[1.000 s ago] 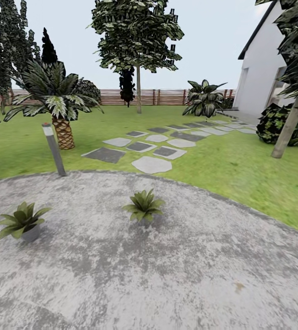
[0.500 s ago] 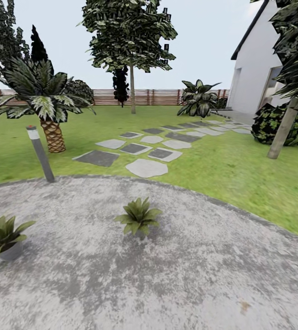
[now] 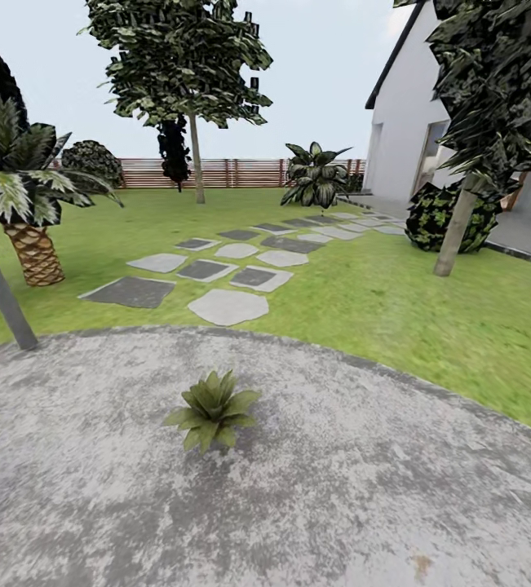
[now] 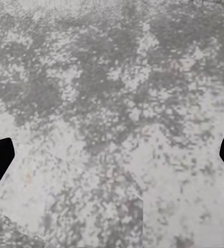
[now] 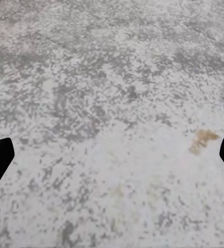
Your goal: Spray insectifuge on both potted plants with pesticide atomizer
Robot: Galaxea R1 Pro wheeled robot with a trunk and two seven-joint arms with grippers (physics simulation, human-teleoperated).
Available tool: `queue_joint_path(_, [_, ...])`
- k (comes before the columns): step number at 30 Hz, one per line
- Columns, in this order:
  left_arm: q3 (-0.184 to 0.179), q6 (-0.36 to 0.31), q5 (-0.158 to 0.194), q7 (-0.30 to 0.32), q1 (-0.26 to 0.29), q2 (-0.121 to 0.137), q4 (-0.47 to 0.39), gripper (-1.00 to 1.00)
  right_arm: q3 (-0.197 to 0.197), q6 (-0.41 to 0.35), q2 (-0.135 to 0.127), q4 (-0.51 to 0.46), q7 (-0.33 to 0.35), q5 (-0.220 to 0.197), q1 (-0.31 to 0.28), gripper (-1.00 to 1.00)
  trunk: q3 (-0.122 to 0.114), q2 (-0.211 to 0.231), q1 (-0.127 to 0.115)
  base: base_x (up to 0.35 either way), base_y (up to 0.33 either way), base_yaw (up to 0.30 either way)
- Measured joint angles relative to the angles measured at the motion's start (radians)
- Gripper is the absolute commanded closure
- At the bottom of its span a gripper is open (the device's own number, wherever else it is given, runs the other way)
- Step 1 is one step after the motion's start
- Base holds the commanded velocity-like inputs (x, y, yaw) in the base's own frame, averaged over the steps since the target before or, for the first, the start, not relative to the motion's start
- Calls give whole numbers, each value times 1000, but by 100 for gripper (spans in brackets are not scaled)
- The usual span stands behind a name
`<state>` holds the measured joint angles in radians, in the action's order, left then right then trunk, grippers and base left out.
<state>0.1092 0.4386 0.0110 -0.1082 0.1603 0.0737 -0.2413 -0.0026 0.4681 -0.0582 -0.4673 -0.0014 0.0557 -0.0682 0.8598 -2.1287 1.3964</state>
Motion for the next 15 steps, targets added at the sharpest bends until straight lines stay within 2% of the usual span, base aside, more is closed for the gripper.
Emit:
queue_joint_path(8, [0,0,-1,0,0,0,0,-100,0,0,0,0,0,0,0,-100,0,0,0,339,-2,-266])
queue_joint_path(15, [-1,0,-1,0,0,0,0,-100,0,0,0,0,0,0,0,-100,0,0,0,335,-74,-266])
